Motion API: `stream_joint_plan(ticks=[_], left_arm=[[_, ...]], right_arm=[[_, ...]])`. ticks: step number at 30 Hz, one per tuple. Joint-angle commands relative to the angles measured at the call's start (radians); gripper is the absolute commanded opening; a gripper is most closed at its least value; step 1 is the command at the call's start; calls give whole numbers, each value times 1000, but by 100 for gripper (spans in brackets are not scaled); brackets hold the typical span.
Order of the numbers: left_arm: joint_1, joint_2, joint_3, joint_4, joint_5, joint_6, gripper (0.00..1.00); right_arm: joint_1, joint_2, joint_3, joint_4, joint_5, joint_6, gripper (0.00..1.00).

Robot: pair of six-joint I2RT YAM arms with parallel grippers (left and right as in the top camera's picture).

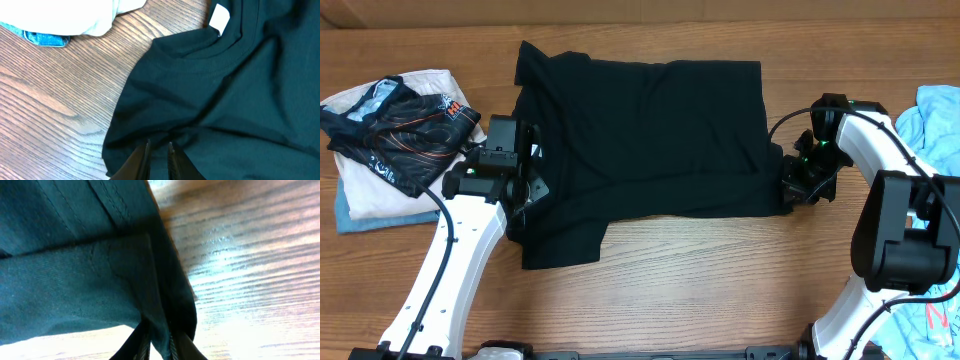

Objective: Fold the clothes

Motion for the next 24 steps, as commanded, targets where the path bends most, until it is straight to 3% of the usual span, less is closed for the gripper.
stream_joint_plan(ticks=[1, 5, 14, 24], left_arm=[[4, -5, -3, 3, -3, 11, 16], [4, -5, -3, -3, -3, 11, 16], [4, -5, -3, -60, -4, 11, 16], [4, -5, -4, -119, -15, 11, 16]], right_arm=[[3, -26, 27, -7, -2, 4, 15], [3, -26, 28, -19, -2, 4, 4], [2, -27, 30, -116, 5, 4, 4], [2, -27, 29, -110, 18, 4, 4]])
